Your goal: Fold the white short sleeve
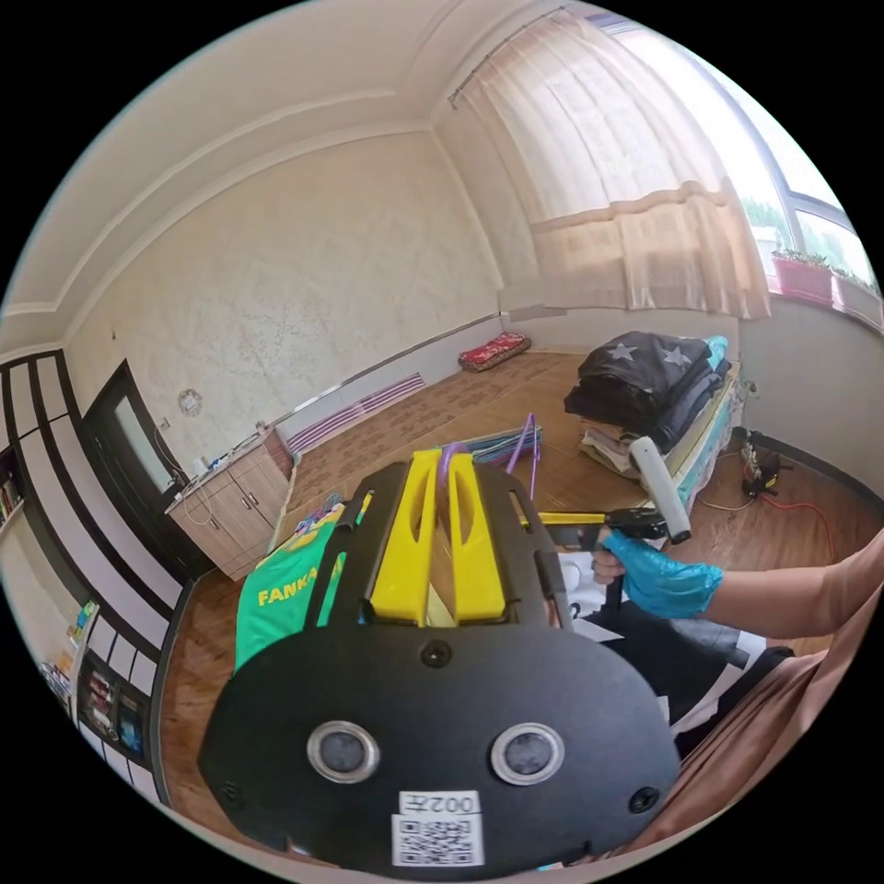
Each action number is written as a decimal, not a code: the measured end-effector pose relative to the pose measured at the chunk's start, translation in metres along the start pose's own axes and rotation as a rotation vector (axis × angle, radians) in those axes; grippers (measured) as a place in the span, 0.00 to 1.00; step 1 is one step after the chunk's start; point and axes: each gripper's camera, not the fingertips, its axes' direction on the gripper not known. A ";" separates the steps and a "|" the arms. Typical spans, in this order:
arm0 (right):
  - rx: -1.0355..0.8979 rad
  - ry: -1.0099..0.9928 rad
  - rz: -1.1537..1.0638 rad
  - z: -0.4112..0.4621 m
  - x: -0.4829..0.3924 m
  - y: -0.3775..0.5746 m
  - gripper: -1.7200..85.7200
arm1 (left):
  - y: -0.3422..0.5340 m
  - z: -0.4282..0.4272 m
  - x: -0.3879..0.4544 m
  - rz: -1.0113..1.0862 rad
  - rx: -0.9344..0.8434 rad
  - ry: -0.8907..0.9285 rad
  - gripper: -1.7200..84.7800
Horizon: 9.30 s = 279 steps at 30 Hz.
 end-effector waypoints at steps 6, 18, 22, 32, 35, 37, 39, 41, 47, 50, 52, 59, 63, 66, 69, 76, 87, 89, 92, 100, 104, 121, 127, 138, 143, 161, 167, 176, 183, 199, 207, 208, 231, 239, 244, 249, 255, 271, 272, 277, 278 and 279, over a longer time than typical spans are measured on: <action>0.115 -0.026 0.029 -0.015 0.003 -0.017 0.08 | 0.015 0.011 -0.017 -0.035 0.003 -0.031 0.01; 0.263 0.153 -0.297 -0.095 -0.063 -0.081 0.02 | 0.046 0.092 -0.050 -0.149 -0.055 -0.034 0.01; 0.194 0.278 -0.407 -0.092 -0.068 -0.086 0.02 | 0.062 0.146 -0.041 -0.154 -0.124 0.017 0.01; -0.010 0.589 -0.433 -0.015 0.023 -0.078 0.01 | 0.124 0.351 0.021 -0.127 -0.408 0.386 0.01; -0.009 0.567 -0.427 0.008 0.055 -0.075 0.01 | 0.138 0.396 0.035 -0.127 -0.425 0.397 0.01; 0.004 0.546 -0.438 0.022 0.070 -0.073 0.01 | 0.142 0.415 0.037 -0.131 -0.405 0.374 0.01; -0.045 0.558 -0.441 0.048 0.089 -0.072 0.01 | 0.145 0.444 0.033 -0.167 -0.408 0.392 0.01; -0.155 0.583 -0.417 0.091 0.123 -0.063 0.01 | 0.148 0.467 0.032 -0.180 -0.414 0.386 0.02; -0.253 0.628 -0.368 0.172 0.196 -0.017 0.01 | 0.160 0.551 0.033 -0.226 -0.448 0.348 0.03; -0.250 0.671 -0.362 0.194 0.211 -0.019 0.01 | 0.163 0.596 0.039 -0.217 -0.481 0.347 0.04; -0.265 0.706 -0.391 0.206 0.215 -0.035 0.01 | 0.160 0.621 0.044 -0.206 -0.485 0.356 0.05; -0.410 0.929 -0.573 0.273 0.253 -0.144 0.01 | 0.109 0.737 0.063 -0.216 -0.430 0.462 0.05; -0.472 1.070 -0.656 0.323 0.287 -0.194 0.01 | 0.069 0.823 0.082 -0.165 -0.435 0.463 0.06; -0.537 1.165 -0.725 0.371 0.323 -0.221 0.01 | 0.050 0.886 0.095 -0.138 -0.459 0.446 0.06; -0.576 1.221 -0.780 0.414 0.360 -0.233 0.01 | 0.044 0.942 0.110 -0.133 -0.492 0.433 0.06; -0.662 1.235 -0.845 0.498 0.437 -0.228 0.02 | 0.046 1.024 0.145 -0.101 -0.552 0.400 0.06; -0.603 1.016 -0.890 0.536 0.486 -0.211 0.08 | 0.029 1.087 0.200 -0.055 -0.573 0.375 0.07; -0.575 0.870 -0.860 0.520 0.483 -0.212 0.11 | 0.023 1.097 0.210 -0.046 -0.587 0.354 0.10; -0.588 0.636 -0.811 0.502 0.486 -0.211 0.13 | 0.014 1.119 0.226 -0.044 -0.636 0.355 0.13; -0.754 0.575 -0.775 0.537 0.520 -0.187 0.18 | 0.006 1.159 0.253 0.015 -0.782 0.245 0.14; -0.778 0.653 -0.768 0.560 0.534 -0.180 0.15 | 0.002 1.171 0.257 0.076 -0.845 0.222 0.13; -0.833 0.692 -0.864 0.536 0.513 -0.165 0.09 | 0.024 1.172 0.252 0.112 -0.904 0.349 0.08; -0.834 0.687 -0.790 0.511 0.504 -0.172 0.08 | 0.034 1.146 0.231 0.070 -0.888 0.371 0.05; -0.629 0.719 -0.724 0.368 0.406 -0.188 0.13 | 0.030 0.968 0.133 -0.013 -0.654 0.348 0.08; -0.541 0.715 -0.734 0.272 0.328 -0.166 0.13 | 0.053 0.856 0.093 -0.013 -0.591 0.372 0.08; -0.575 0.367 -0.401 0.050 0.200 0.010 0.19 | 0.303 0.483 0.002 -0.147 -0.593 0.502 0.18; -0.639 0.347 -0.240 0.060 0.192 0.061 0.23 | 0.364 0.421 0.009 -0.223 -0.639 0.525 0.20; -0.628 0.324 -0.148 0.031 0.149 0.079 0.14 | 0.410 0.360 0.009 -0.284 -0.714 0.341 0.14; -0.581 0.377 -0.266 -0.013 0.080 0.073 0.03 | 0.419 0.292 -0.008 -0.377 -0.657 0.323 0.03; 0.026 0.298 -0.569 -0.206 -0.169 -0.018 0.01 | 0.282 0.061 -0.100 -0.311 -0.233 0.055 0.01; 0.175 0.363 -0.720 -0.219 -0.246 -0.072 0.01 | 0.193 0.044 -0.138 -0.230 -0.148 -0.087 0.01; 0.179 0.393 -0.737 -0.212 -0.250 -0.078 0.01 | 0.189 0.047 -0.140 -0.231 -0.153 -0.099 0.01; -0.356 0.770 -0.436 0.016 -0.063 -0.139 0.06 | 0.182 0.275 -0.125 -0.240 -0.482 0.171 0.07; -0.371 0.518 -0.556 -0.006 -0.138 -0.101 0.10 | 0.179 0.229 -0.117 -0.214 -0.443 0.244 0.06; -0.437 0.329 -0.617 -0.004 -0.182 -0.034 0.11 | 0.207 0.201 -0.079 -0.184 -0.465 0.325 0.06; -0.475 0.241 -0.611 0.009 -0.204 0.028 0.12 | 0.238 0.186 -0.032 -0.190 -0.513 0.384 0.05; -0.597 0.203 -0.632 0.047 -0.228 0.079 0.14 | 0.250 0.172 0.015 -0.149 -0.551 0.414 0.06; -0.839 0.466 -0.880 0.111 -0.265 0.156 0.10 | 0.259 0.135 0.068 -0.157 -0.590 0.459 0.06; -0.818 0.476 -0.860 0.106 -0.264 0.151 0.08 | 0.259 0.132 0.073 -0.142 -0.593 0.461 0.06; -0.667 0.442 -0.698 0.073 -0.252 0.113 0.04 | 0.261 0.128 0.096 -0.072 -0.609 0.515 0.07; -0.624 0.418 -0.640 0.061 -0.247 0.101 0.03 | 0.261 0.129 0.102 -0.055 -0.611 0.532 0.08; -0.601 0.402 -0.609 0.055 -0.244 0.095 0.03 | 0.260 0.130 0.109 -0.040 -0.610 0.544 0.09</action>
